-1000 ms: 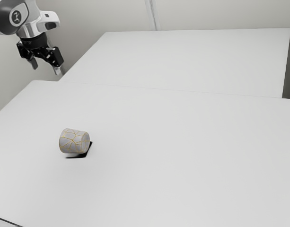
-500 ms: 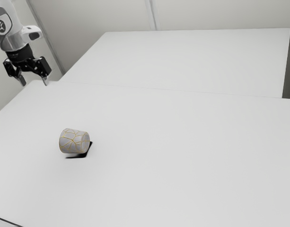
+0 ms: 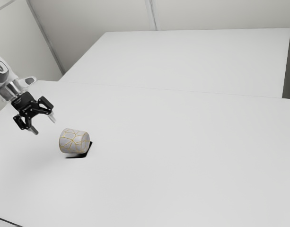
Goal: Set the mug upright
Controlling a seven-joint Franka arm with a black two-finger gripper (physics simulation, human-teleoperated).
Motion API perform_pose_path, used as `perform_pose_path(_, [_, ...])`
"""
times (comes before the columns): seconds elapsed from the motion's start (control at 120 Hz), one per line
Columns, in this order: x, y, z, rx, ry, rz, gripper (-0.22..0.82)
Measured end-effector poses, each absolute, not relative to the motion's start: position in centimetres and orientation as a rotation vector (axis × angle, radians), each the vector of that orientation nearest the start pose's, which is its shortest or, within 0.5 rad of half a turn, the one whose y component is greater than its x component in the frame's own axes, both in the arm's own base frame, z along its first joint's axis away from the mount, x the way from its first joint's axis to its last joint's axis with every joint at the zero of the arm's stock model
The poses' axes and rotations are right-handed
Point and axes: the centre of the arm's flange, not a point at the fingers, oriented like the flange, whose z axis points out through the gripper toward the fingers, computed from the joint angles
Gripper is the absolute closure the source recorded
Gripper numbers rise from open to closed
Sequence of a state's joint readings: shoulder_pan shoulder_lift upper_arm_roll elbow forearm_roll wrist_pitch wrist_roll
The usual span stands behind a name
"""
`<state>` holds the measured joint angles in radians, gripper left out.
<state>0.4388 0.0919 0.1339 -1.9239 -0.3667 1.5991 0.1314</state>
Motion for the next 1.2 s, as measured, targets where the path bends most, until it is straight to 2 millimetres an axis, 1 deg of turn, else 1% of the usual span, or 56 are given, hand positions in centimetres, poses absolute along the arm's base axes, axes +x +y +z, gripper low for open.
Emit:
perform_pose_path(0.1, [47.2, 27.2, 39.7, -3.487, -0.990, 0.514, 0.00])
perform_pose_path(0.242, [48.3, 29.1, 37.3, -3.549, -1.041, 0.492, 0.00])
perform_pose_path(0.292, [48.6, 29.4, 36.3, -3.571, -1.055, 0.496, 0.00])
perform_pose_path(0.392, [49.7, 29.8, 35.0, -3.617, -1.065, 0.472, 0.00])
perform_pose_path(0.583, [50.5, 29.4, 31.9, -3.703, -1.129, 0.478, 0.00])
perform_pose_path(0.692, [51.1, 28.9, 30.7, -3.753, -1.170, 0.463, 0.00])
perform_pose_path(0.783, [51.5, 28.5, 30.0, -3.787, -1.198, 0.451, 0.00])
perform_pose_path(0.942, [51.7, 27.9, 29.5, -3.826, -1.212, 0.440, 0.00])
perform_pose_path(0.992, [51.8, 27.8, 29.5, -3.834, -1.209, 0.436, 0.03])
perform_pose_path(1.017, [51.8, 27.7, 29.5, -3.838, -1.206, 0.435, 0.05])
perform_pose_path(1.05, [51.9, 27.6, 29.5, -3.840, -1.201, 0.435, 0.13])
perform_pose_path(1.142, [51.9, 27.5, 29.5, -3.830, -1.191, 0.446, 0.38])
perform_pose_path(1.2, [51.9, 27.4, 29.5, -3.825, -1.187, 0.450, 0.50])
